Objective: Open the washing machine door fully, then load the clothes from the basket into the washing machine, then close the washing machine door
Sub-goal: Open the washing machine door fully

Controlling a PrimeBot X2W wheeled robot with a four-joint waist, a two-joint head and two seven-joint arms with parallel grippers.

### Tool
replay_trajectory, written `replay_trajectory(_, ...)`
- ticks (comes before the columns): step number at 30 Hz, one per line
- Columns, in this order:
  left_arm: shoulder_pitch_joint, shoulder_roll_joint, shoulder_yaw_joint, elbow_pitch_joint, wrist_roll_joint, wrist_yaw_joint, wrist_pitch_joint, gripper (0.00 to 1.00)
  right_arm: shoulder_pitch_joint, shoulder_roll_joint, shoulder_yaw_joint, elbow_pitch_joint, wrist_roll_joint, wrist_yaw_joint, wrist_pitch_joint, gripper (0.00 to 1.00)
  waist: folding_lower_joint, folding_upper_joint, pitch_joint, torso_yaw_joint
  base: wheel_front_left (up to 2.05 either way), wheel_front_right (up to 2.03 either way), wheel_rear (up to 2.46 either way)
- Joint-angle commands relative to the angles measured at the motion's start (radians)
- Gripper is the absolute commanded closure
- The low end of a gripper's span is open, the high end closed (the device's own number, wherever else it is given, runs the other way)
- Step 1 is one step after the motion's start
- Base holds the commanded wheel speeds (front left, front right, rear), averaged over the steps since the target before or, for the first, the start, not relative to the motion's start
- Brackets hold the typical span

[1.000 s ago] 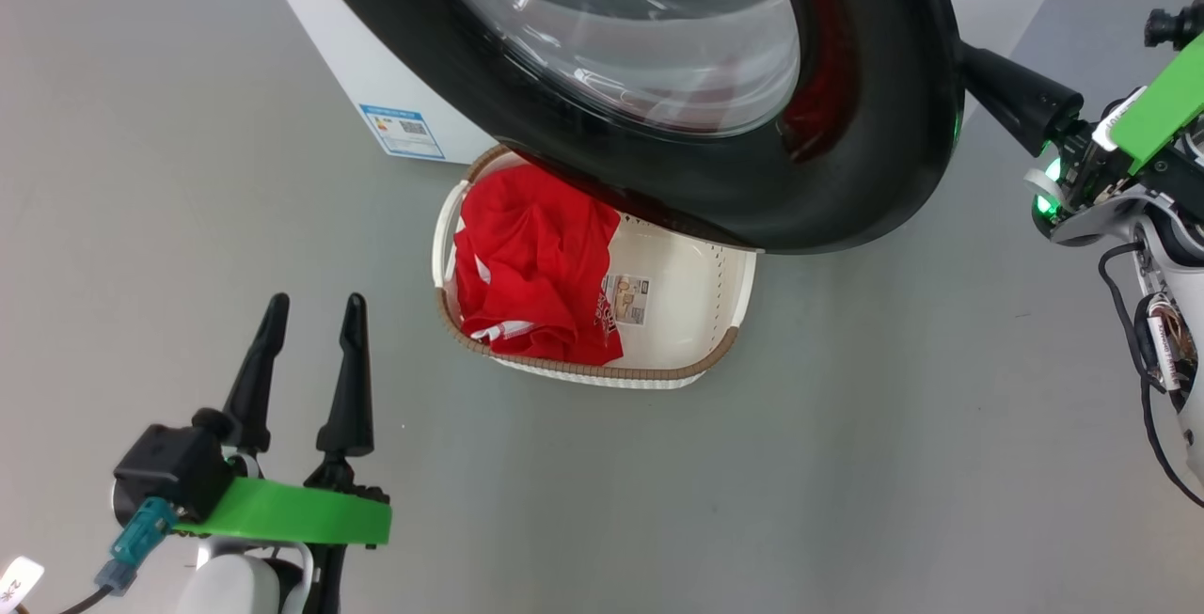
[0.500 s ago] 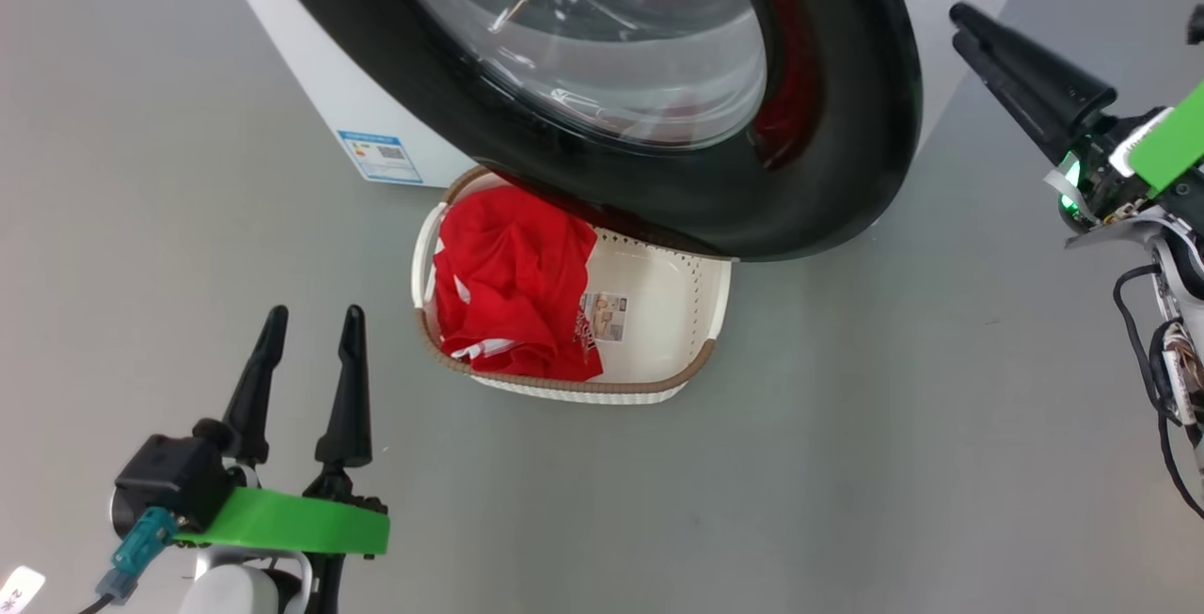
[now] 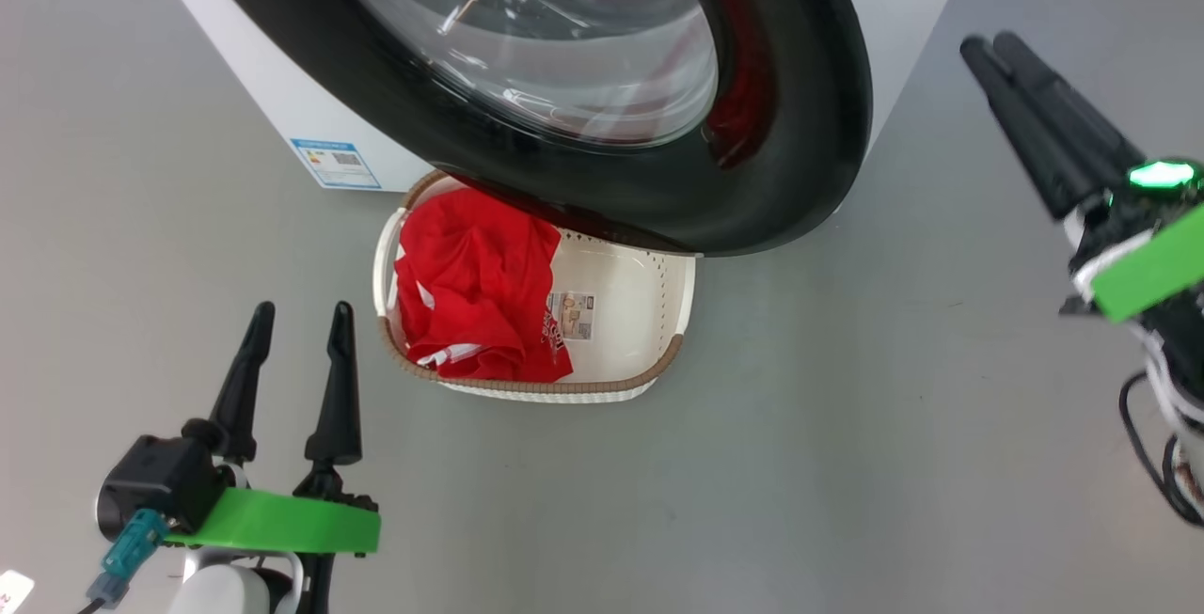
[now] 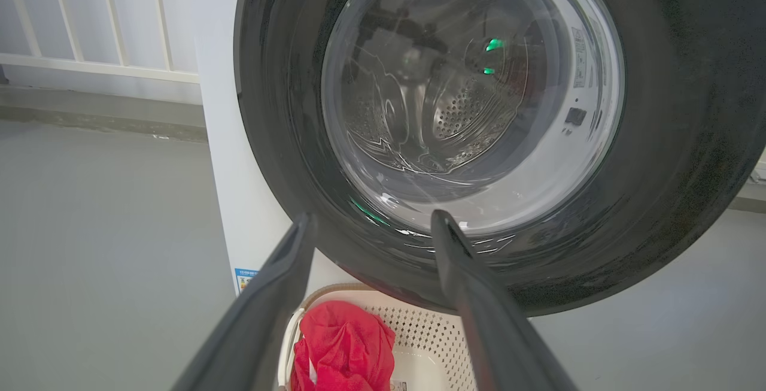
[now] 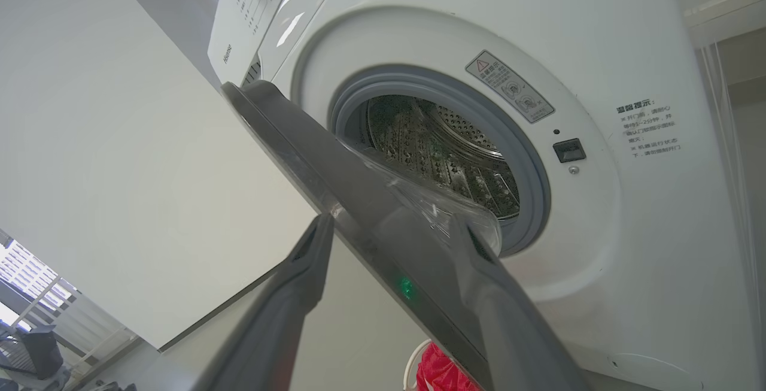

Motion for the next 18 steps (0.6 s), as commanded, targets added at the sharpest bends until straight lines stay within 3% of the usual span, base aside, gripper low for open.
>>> replay_trajectory(1, -0.003, 0.019, 0.038, -0.030, 0.013, -0.003, -0.008, 0.00, 0.041, -0.030, 0.026, -0.045, -0.032, 0.002, -0.052, 0.00, 0.0000, 0.0000, 0.002, -0.005, 0.00, 0.00, 0.00)
replay_trajectory(9, 0.005, 0.020, 0.048, -0.038, 0.027, -0.003, -0.008, 0.00, 0.153, -0.154, 0.160, -0.056, -0.285, 0.002, -0.375, 0.00, 0.0000, 0.0000, -0.004, -0.019, 0.00, 0.00, 0.00)
replay_trajectory(13, 0.015, 0.022, 0.051, -0.042, 0.031, -0.003, -0.008, 0.00, 0.197, -0.142, 0.183, -0.014, -0.386, 0.002, -0.447, 0.00, 0.0000, 0.0000, -0.008, -0.026, 0.00, 0.00, 0.00)
replay_trajectory(18, 0.025, 0.024, 0.049, -0.042, 0.033, -0.003, -0.008, 0.00, 0.263, -0.057, 0.106, 0.021, -0.514, 0.002, -0.460, 0.00, 0.0000, 0.0000, -0.012, -0.029, 0.00, 0.00, 0.00)
